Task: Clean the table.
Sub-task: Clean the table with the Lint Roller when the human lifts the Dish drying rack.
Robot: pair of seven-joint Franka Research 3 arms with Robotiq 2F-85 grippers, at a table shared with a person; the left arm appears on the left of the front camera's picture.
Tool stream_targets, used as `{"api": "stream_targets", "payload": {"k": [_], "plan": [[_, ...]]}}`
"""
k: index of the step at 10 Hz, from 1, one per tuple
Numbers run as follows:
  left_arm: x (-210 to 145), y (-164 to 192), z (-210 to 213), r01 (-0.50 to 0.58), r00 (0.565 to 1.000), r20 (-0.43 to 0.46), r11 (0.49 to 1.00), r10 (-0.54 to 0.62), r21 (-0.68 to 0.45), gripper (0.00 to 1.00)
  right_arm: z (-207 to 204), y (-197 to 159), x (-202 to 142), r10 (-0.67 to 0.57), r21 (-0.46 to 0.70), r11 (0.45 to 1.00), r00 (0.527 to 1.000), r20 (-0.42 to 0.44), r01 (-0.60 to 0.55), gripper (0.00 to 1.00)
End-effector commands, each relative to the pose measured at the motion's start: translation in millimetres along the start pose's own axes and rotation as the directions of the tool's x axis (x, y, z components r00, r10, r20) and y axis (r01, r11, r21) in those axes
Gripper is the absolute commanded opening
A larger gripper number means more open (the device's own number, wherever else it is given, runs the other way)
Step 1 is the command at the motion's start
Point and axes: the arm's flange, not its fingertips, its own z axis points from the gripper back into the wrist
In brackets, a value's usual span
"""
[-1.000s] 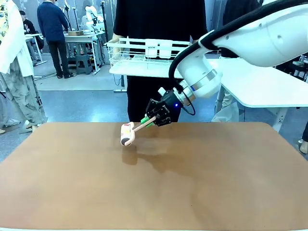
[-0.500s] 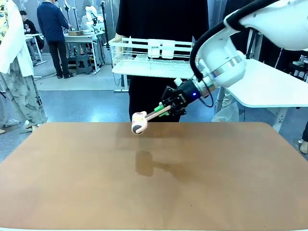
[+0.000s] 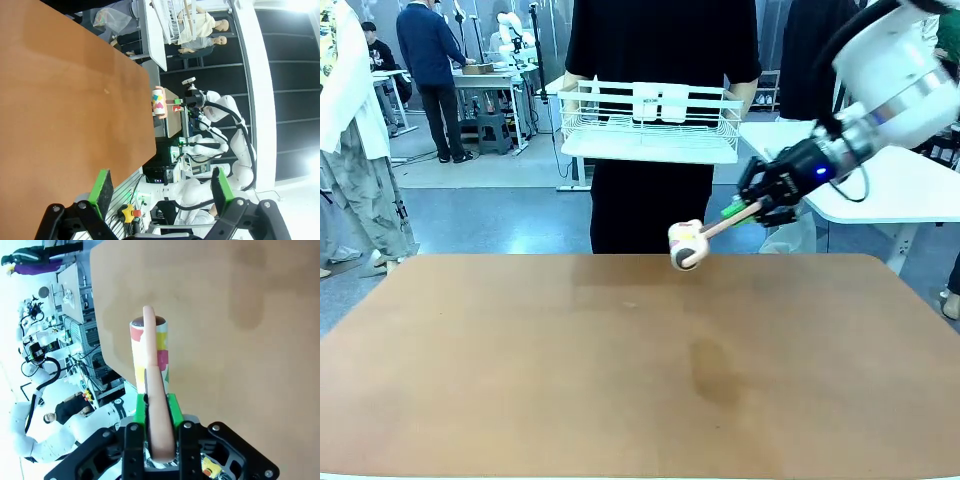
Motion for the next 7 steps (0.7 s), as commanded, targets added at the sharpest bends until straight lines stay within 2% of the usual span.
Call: {"api": "stream_targets", "payload": {"k": [1, 3, 4, 7], "plan": [[-2, -1, 2, 0.005, 1.0, 0.004, 1.0, -0.005, -0.01, 1.0, 32, -13, -14, -0.009, -0.092, 0.996, 0.998, 0.063, 0.015, 0.21], [-2, -1, 2, 0.005, 1.0, 0.004, 1.0, -0.005, -0.01, 1.0, 76, -32, -32, 0.031, -0.096, 0.995, 0.994, 0.1, -0.022, 0.21], [-2, -1, 2, 0.005, 1.0, 0.004, 1.0, -0.005, -0.01, 1.0, 92, -38, -40, 0.063, -0.1, 0.993, 0.995, 0.071, -0.056, 0.21], [-2, -1, 2, 0.005, 1.0, 0.004, 1.0, -0.005, -0.01, 1.0, 130, -54, -42, 0.059, -0.188, 0.982, 0.987, 0.15, -0.03, 0.21]]}}
